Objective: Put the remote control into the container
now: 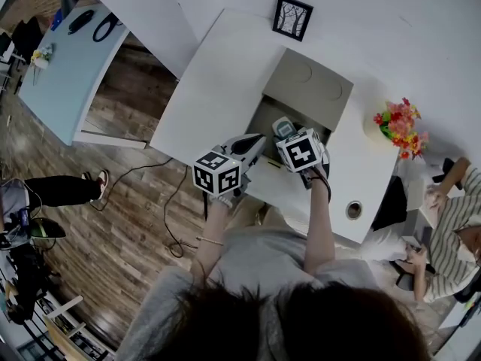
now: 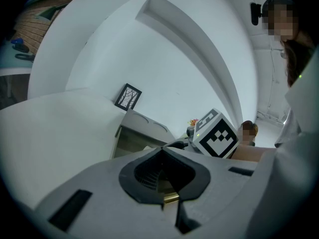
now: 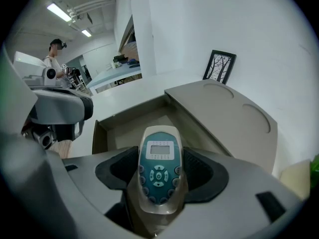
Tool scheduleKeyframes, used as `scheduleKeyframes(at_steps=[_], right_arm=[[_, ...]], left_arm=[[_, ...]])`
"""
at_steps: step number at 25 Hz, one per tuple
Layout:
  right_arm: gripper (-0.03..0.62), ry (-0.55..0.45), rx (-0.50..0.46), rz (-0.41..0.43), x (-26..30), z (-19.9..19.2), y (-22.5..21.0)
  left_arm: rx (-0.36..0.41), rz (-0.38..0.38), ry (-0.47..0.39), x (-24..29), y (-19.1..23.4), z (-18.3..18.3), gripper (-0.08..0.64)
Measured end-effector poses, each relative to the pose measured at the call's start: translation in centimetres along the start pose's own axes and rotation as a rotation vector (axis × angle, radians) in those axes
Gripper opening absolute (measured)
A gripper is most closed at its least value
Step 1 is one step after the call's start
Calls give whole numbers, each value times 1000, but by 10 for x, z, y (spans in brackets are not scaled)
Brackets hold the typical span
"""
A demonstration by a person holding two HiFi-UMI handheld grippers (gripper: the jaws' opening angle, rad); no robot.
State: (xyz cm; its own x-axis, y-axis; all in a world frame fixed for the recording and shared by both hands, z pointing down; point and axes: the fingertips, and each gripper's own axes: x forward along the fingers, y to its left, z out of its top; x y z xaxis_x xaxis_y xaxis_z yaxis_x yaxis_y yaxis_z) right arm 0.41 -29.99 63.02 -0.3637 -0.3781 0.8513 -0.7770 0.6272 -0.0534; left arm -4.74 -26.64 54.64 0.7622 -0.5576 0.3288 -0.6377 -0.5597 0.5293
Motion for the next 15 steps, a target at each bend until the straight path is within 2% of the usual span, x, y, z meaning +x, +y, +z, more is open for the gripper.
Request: scheduleKeyframes(at_steps=[4, 15], right_arm=[[282, 11, -40, -21, 2, 1, -1], [281, 12, -41, -6, 4, 2, 0]], left_arm=[[-1, 6, -4, -3, 1, 1, 3], [-2, 1, -1, -1, 1, 3, 3]])
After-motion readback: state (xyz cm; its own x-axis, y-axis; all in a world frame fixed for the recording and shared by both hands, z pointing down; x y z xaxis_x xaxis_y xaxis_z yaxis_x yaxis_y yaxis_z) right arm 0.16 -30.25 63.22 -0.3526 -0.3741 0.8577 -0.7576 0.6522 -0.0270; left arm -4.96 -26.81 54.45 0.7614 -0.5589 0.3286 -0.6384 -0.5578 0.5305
